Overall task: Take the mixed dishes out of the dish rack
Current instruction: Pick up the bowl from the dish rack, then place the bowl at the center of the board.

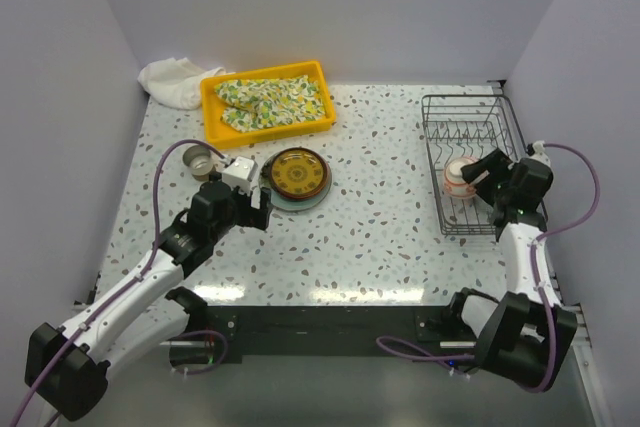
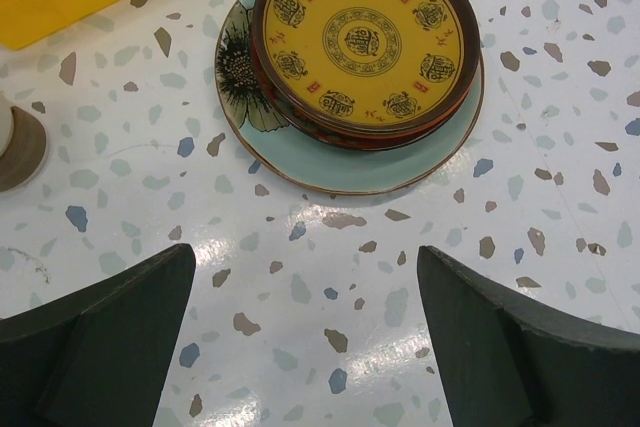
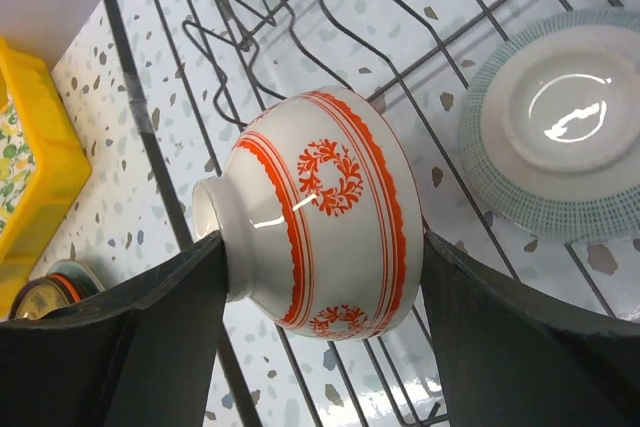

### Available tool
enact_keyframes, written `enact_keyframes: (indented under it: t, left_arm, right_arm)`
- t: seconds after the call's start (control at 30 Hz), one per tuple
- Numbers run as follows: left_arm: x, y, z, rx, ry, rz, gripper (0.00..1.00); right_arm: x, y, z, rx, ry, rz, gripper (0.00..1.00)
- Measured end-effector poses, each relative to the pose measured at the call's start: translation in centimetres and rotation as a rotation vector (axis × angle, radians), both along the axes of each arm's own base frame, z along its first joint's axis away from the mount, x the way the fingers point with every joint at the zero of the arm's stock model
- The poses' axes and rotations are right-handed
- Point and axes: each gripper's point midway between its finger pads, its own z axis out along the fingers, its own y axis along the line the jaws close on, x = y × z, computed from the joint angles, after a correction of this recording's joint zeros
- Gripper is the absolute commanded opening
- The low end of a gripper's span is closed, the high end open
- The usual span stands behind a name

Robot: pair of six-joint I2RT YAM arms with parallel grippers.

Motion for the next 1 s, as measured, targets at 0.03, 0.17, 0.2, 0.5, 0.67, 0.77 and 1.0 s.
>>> enact_keyframes:
  t: [0.03,0.17,0.2,0.5,0.67,0.77,1.0]
  left_arm:
    - [0.0,0.0,0.0,0.0,0.001,0.0,0.98]
    - [0.0,0.0,-0.2,0.004,0.008,0.0,0.98]
    - [0.0,0.0,-0.3,0.006,0.01,0.0,0.98]
    - [0.0,-0.1,-0.7,0.004,0.025,0.003,0.98]
    - [-0.1,-0.3,-0.9,-0.013,0.041,0.004,0.99]
    - [-0.2,-0.5,-1.3,-0.026,0.064,0.01,1.0]
    - [-0.1,-1.6,-2.2,-0.081,0.14,0.025,1.0]
  right_arm:
    - [0.1,0.1,0.7,-0.027,-0.004,0.017,0.19]
    - [0.2,0.8,3.1,-0.138,-0.02,0.081,0.19]
    - [0.3,1.0,3.7,-0.169,-0.024,0.101,0.19]
    - [0.6,4.4,8.1,-0.451,-0.052,0.322,0.18]
    - [0.3,7.7,9.2,-0.587,-0.068,0.481,0.17]
    - [-0.1,10.8,9.6,-0.659,-0.095,0.6,0.17]
    - [-1.8,17.1,9.2,-0.847,-0.138,0.814,0.16]
